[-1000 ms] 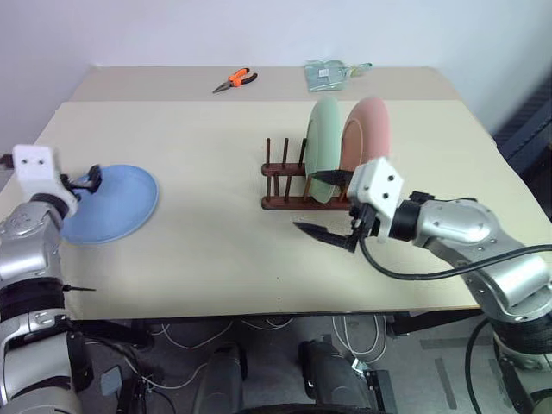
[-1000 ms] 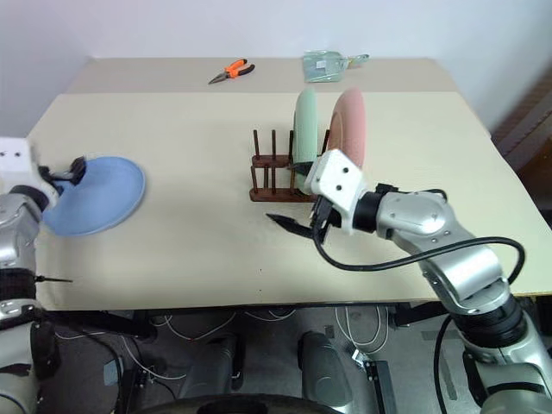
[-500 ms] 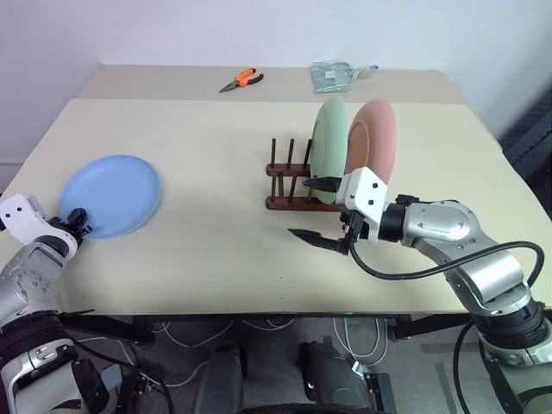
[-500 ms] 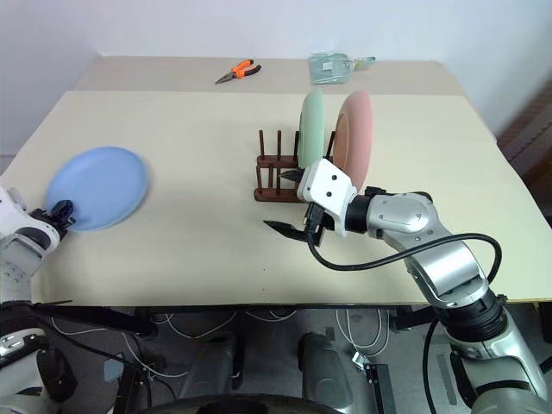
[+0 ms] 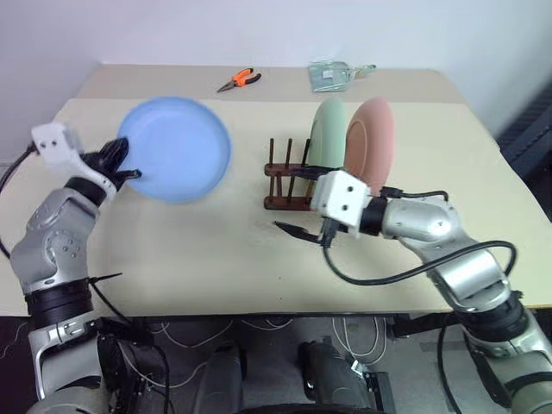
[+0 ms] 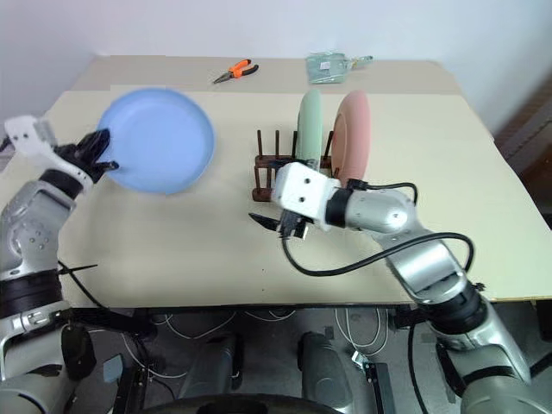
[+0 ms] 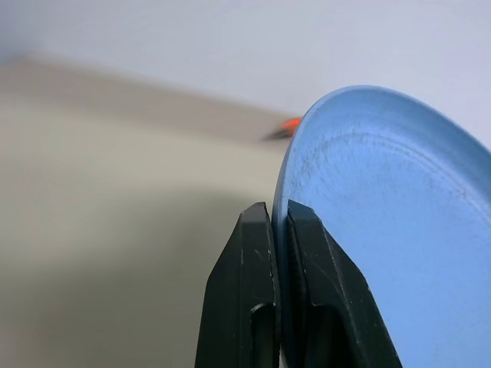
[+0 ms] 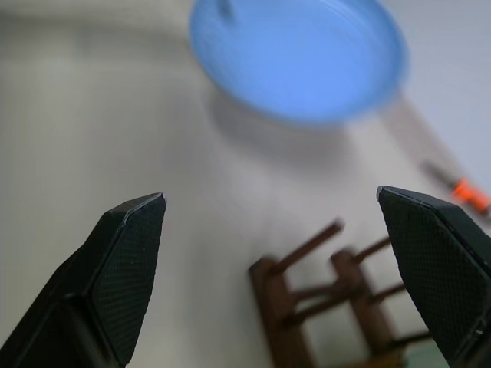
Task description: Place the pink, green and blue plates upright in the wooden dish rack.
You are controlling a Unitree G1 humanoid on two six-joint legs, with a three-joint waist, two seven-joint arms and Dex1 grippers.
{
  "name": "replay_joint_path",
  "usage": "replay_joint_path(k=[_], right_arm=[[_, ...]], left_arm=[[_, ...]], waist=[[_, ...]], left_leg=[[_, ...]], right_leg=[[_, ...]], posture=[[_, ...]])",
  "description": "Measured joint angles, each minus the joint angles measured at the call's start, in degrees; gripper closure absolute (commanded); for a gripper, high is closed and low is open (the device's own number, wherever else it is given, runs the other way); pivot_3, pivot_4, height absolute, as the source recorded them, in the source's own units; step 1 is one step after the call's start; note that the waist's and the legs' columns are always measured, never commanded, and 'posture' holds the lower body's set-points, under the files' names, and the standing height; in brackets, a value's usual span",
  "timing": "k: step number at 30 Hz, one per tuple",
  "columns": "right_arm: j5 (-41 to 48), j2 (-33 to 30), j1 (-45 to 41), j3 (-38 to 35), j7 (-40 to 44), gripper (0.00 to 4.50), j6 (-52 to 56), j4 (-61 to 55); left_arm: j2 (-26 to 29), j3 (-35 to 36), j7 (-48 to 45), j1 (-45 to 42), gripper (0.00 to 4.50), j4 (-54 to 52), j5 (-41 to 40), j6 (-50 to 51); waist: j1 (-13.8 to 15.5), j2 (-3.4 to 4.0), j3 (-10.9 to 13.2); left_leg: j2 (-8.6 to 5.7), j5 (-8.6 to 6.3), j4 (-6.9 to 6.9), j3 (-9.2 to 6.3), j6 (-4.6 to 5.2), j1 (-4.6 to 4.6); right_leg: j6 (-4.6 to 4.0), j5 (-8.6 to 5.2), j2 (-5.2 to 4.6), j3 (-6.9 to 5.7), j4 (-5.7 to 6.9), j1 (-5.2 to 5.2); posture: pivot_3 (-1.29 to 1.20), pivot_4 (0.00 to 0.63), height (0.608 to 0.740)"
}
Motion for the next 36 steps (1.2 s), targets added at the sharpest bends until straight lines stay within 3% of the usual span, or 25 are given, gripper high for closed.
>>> replay_joint_path(k=[5, 7, 10, 14, 15, 17, 21, 24, 28, 31, 36], right_arm=[[-18.3, 4.8, -7.7, 10.0, -6.0, 0.00, -12.8, 11.2], [-23.4, 6.1, -9.0, 11.5, -8.1, 0.53, -16.4, 17.0], [-26.9, 7.6, -9.5, 11.9, -8.9, 1.82, -19.4, 20.6], [-29.4, 8.4, -9.4, 11.7, -8.8, 3.97, -22.2, 20.8], [-30.2, 8.6, -9.3, 11.6, -8.8, 4.41, -22.8, 20.8], [-31.0, 8.9, -9.1, 11.5, -8.9, 4.50, -23.8, 20.6], [-33.2, 10.3, -8.3, 10.9, -9.4, 4.50, -24.2, 20.6], [-34.5, 11.8, -7.3, 10.8, -9.9, 4.50, -24.3, 20.7], [-35.0, 13.2, -6.4, 9.0, -11.1, 4.50, -24.3, 20.6], [-28.0, 18.3, -3.7, 2.3, -12.5, 4.50, -22.4, 17.9], [-9.9, 31.4, -0.4, -6.7, -13.2, 4.50, -12.6, 6.8]], left_arm=[[-2.0, -5.4, -0.9, -6.1, 4.46, -6.8, -2.6, 3.7], [-2.5, -5.8, -0.7, -6.1, 4.50, -8.5, -3.7, 5.4], [-3.7, -7.2, -0.1, -5.9, 4.50, -10.1, -4.1, 7.2], [-3.6, -6.6, 0.9, -4.9, 4.50, -10.1, -4.1, 7.4], [-3.5, -6.3, 0.9, -4.8, 4.17, -10.1, -4.1, 7.4], [-3.5, -6.0, 0.9, -4.8, 3.47, -10.0, -4.1, 7.5], [-5.8, -4.5, 0.7, -5.1, 1.46, -9.8, -6.2, 6.3], [-7.8, 1.5, 5.1, -11.8, 1.46, -5.2, -7.4, -0.1], [-3.1, 7.0, 9.9, -16.9, 1.46, 1.4, -2.7, -11.2], [3.6, 4.7, 8.4, -11.2, 1.46, 8.8, 6.8, -19.0], [3.4, -5.6, -0.9, 1.7, 1.46, 12.8, 14.8, -25.3]], waist=[[0.0, 0.00, 0.0], [0.0, -0.01, 0.0], [0.2, -0.02, 0.0], [0.2, -0.01, 0.0], [0.2, -0.02, 0.0], [0.2, -0.02, 0.0], [0.3, -0.03, 0.0], [0.3, -0.24, 0.1], [-0.2, -0.19, 0.1], [-0.5, -0.18, 0.1], [0.3, -0.25, 0.1]], left_leg=[[0.00, 0.03, -0.05, 0.00, -0.05, -0.01], [0.00, 0.04, -0.05, -0.01, -0.05, -0.01], [0.00, 0.04, -0.05, -0.03, -0.05, -0.01], [0.00, 0.04, -0.04, -0.05, -0.05, -0.01], [0.00, 0.04, -0.04, -0.06, -0.05, -0.01], [0.00, 0.04, -0.04, -0.06, -0.06, -0.01], [0.00, 0.04, -0.02, -0.07, -0.06, -0.01], [0.00, 0.06, 0.00, -0.17, -0.10, -0.04], [0.00, 0.07, -0.13, -0.15, -0.10, 0.05], [0.00, 0.11, -0.31, -0.16, -0.17, 0.09], [0.01, 0.14, -0.35, -0.18, -0.23, 0.04]], right_leg=[[0.06, 0.04, 0.01, 0.01, -0.04, 0.01], [0.16, 0.10, 0.03, 0.01, 0.00, -0.01], [0.16, 0.10, 0.04, 0.01, 0.01, 0.00], [0.16, 0.09, 0.06, 0.00, 0.02, 0.00], [0.16, 0.09, 0.06, 0.00, 0.02, 0.00], [0.15, 0.09, 0.06, 0.00, 0.01, 0.02], [0.15, 0.09, 0.05, -0.01, 0.01, 0.04], [0.14, 0.10, 0.08, -0.08, 0.01, 0.03], [0.19, 0.11, 0.08, -0.07, 0.02, 0.04], [0.19, 0.12, 0.08, -0.10, 0.05, 0.03], [0.16, 0.12, 0.01, -0.16, 0.02, 0.05]], posture=[[0.00, 0.150, 0.732], [0.00, 0.150, 0.732], [0.00, 0.150, 0.732], [0.00, 0.150, 0.732], [0.00, 0.150, 0.732], [0.00, 0.150, 0.732], [0.00, 0.150, 0.732], [0.00, 0.150, 0.732], [0.00, 0.150, 0.732], [0.00, 0.150, 0.732], [0.00, 0.150, 0.732]])
